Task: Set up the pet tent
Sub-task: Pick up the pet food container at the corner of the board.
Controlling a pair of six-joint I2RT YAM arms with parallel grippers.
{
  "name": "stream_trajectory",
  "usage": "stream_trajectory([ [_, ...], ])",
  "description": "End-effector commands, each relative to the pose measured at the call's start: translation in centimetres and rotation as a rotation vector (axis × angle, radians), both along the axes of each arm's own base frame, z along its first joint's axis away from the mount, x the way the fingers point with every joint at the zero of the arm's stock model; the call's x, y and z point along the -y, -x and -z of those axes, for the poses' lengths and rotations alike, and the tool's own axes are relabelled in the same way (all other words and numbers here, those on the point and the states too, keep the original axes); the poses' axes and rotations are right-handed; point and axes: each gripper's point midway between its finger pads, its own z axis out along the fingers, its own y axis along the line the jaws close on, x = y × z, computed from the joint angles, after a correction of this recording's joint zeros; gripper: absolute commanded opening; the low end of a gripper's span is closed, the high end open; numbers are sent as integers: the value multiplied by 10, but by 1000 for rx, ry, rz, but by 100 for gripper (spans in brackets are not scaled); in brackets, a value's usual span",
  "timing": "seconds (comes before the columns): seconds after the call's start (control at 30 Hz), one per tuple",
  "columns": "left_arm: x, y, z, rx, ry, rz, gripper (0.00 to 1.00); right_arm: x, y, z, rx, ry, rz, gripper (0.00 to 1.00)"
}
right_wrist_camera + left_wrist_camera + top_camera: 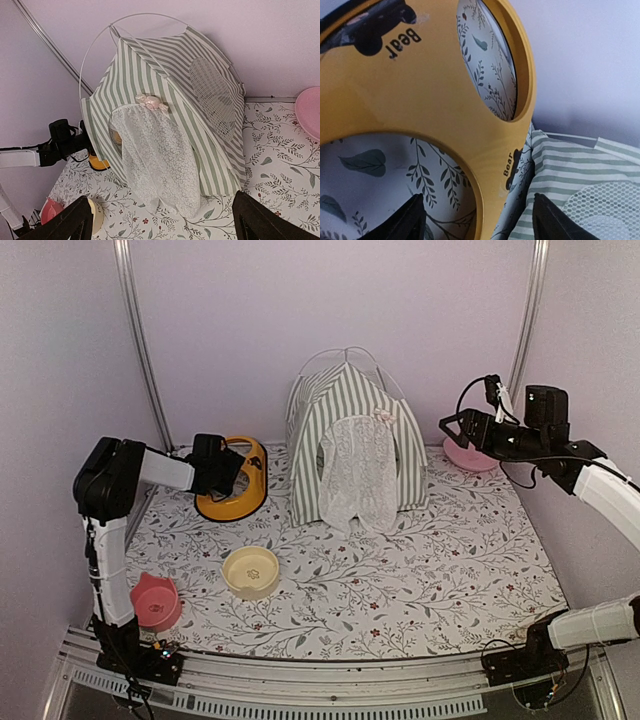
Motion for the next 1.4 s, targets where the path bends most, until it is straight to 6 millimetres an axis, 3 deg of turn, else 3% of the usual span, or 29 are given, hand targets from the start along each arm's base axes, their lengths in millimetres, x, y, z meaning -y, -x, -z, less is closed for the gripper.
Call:
stream_trajectory([
  [0.0, -9, -27, -14, 74, 93, -81, 72, 5, 12, -9, 15, -10, 5, 99],
  [0.27, -12, -51, -19, 132, 203, -133, 53, 8, 23, -12, 21, -25, 14, 99],
  [0.6, -15, -60, -4, 137, 278, -158, 33, 8, 25, -9, 6, -44, 13, 99],
  [0.7, -15, -60, -10, 169, 293, -142, 25, 7, 25, -9, 4, -47, 12, 99],
  [0.93, -17, -45, -50, 274, 255, -63, 7, 7, 22, -5, 2, -43, 14, 99],
  [1.2, -17, -3, -100, 395, 191, 82, 0, 1, 14, 0, 1, -45, -10, 99],
  [1.37, -9, 32, -160, 496, 109, 218, 0, -1, 9, -3, 13, -37, -18, 99],
])
